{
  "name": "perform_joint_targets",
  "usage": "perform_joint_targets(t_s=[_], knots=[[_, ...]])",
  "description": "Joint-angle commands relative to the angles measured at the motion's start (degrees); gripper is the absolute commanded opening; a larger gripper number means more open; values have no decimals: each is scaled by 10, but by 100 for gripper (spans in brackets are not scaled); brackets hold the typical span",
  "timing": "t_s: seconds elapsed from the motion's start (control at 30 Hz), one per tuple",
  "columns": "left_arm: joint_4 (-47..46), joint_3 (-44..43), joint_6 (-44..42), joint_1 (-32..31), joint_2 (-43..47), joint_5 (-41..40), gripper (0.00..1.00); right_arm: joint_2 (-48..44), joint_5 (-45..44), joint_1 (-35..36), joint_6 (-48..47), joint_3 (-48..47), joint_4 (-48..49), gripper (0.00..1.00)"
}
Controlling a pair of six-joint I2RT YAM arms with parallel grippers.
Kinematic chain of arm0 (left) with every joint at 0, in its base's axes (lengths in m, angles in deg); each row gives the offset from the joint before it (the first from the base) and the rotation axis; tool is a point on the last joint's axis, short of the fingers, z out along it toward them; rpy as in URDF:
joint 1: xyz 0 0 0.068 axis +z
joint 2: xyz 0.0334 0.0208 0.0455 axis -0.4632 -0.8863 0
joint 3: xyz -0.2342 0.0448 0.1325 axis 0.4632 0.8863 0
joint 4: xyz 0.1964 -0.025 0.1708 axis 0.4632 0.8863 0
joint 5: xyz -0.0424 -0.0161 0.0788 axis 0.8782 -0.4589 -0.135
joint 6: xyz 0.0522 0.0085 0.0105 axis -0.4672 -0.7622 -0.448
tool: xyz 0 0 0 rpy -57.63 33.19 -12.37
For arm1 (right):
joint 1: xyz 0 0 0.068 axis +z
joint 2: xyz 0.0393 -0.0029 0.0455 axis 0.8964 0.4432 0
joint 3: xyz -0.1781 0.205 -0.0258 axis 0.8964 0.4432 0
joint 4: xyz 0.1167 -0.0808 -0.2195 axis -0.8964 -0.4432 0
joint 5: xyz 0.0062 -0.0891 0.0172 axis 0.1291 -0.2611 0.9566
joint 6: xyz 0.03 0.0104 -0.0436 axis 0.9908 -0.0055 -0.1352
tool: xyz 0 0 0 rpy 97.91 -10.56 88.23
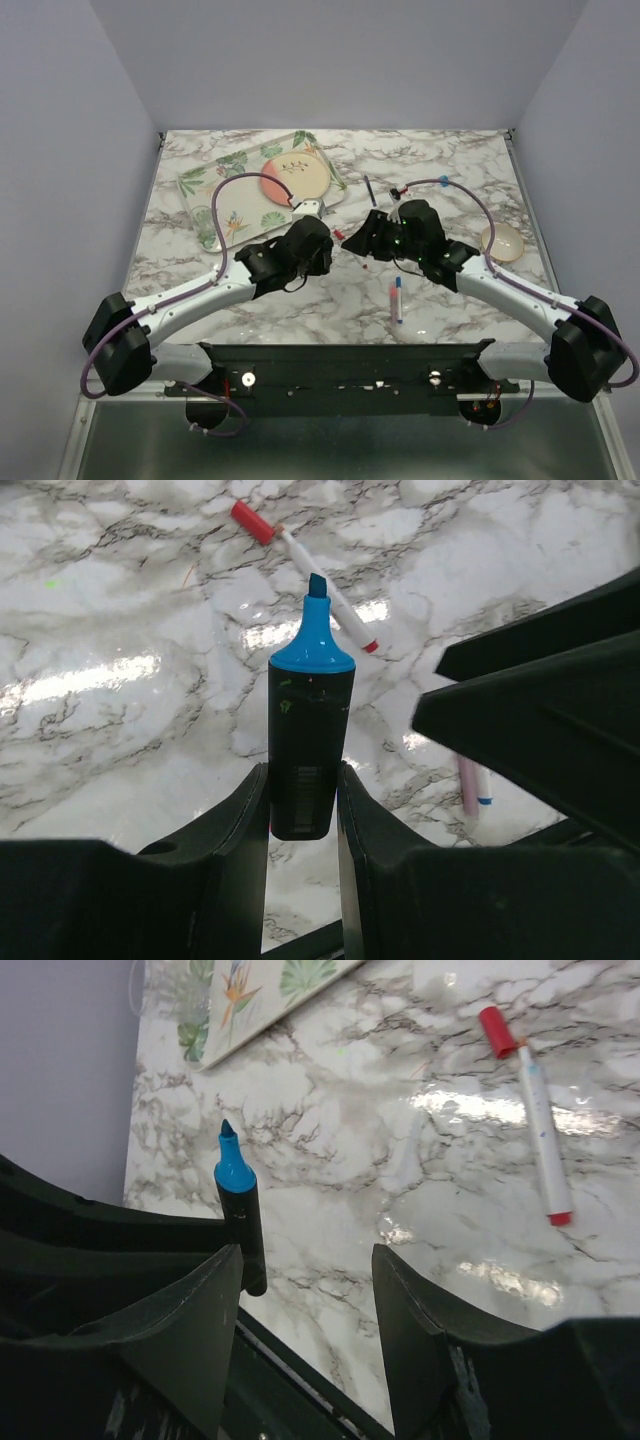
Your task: Insert the pens into the pen caps
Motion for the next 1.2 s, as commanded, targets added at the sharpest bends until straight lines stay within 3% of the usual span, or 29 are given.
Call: perform_joint_targets(t_s=[0.0, 0.37, 0.57, 0.63, 0.67, 0.73, 0.77, 0.83, 0.87, 0.9, 1.03, 1.17], knots=[[-73, 23, -40, -7, 40, 27, 0, 39, 98, -1, 34, -23, 84, 62], [-104, 43, -45, -9, 57, 47, 0, 67, 117, -1, 36, -28, 121, 62], [-125, 55, -45, -9, 79, 52, 0, 91, 110, -1, 26, -40, 102, 56], [-133, 60, -47, -9, 84, 58, 0, 91, 109, -2, 17, -44, 99, 42], [-135, 61, -47, -9, 87, 59, 0, 87, 110, -2, 15, -43, 103, 18], [-136, 62, -55, -9, 90, 72, 0, 70, 111, -2, 6, -38, 126, 1], [-137, 62, -59, -9, 93, 93, 7, 62, 116, -2, -1, -33, 141, 1], [-134, 59, -62, -9, 98, 104, 32, 44, 140, -2, -23, -12, 194, 1], [-122, 58, -65, -6, 103, 116, 56, 25, 149, -4, -30, -6, 209, 1], [-117, 50, -70, -5, 107, 127, 62, 13, 169, -6, -35, 10, 224, 1], [-125, 43, -84, 10, 143, 227, 71, -46, 212, -21, -37, 57, 328, 1], [-163, 44, -65, 32, 174, 319, 65, -82, 256, -27, -18, 75, 408, 1]])
